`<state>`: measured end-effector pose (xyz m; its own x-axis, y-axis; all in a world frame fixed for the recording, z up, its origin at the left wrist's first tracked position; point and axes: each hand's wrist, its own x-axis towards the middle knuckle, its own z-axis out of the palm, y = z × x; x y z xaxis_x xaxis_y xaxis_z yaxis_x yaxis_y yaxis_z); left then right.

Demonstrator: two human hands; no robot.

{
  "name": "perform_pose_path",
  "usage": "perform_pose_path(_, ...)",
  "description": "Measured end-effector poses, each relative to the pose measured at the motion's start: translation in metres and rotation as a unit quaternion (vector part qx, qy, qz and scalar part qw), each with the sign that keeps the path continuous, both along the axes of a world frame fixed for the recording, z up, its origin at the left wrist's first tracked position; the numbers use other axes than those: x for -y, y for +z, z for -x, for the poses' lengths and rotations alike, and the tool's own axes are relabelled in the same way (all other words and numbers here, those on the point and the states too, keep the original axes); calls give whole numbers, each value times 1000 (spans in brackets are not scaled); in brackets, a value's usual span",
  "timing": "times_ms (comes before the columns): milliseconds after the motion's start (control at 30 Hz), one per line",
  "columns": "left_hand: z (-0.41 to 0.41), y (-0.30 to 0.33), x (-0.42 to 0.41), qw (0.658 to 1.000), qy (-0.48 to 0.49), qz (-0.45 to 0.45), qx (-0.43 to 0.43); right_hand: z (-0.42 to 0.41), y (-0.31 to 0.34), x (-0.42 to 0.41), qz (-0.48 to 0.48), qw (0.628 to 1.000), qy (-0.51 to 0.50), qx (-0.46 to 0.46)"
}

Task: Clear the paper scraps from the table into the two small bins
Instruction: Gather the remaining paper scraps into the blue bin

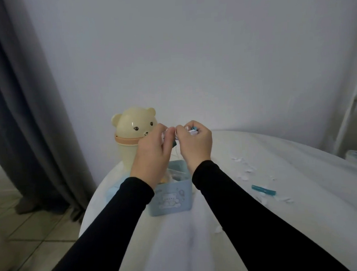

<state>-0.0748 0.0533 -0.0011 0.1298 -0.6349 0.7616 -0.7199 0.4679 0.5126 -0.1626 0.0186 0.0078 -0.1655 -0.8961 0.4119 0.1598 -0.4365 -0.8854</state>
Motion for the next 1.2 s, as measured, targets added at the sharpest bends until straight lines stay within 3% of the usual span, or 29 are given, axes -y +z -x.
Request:
perform_pose_path(200,-11,-11,11,999,21,-31,-23,-12,-15,8,-18,998,-17,-61)
perform_pose_path(467,-21,-21,12,997,-22,-70,-26,-11,-25,13,-52,988,19,-142)
perform_pose_path(633,-21,-29,9,995,-42,-83,-44,-2,-26,14,-29,970,49,-237)
perform_pose_path(867,-19,-31,8,988,-87,-120,-52,9,-28,14,-2,951,70,-303)
perform_pose_path(1200,-24,-32,8,968,-163,-172,-87,9,-42,20,22,954,114,-276)
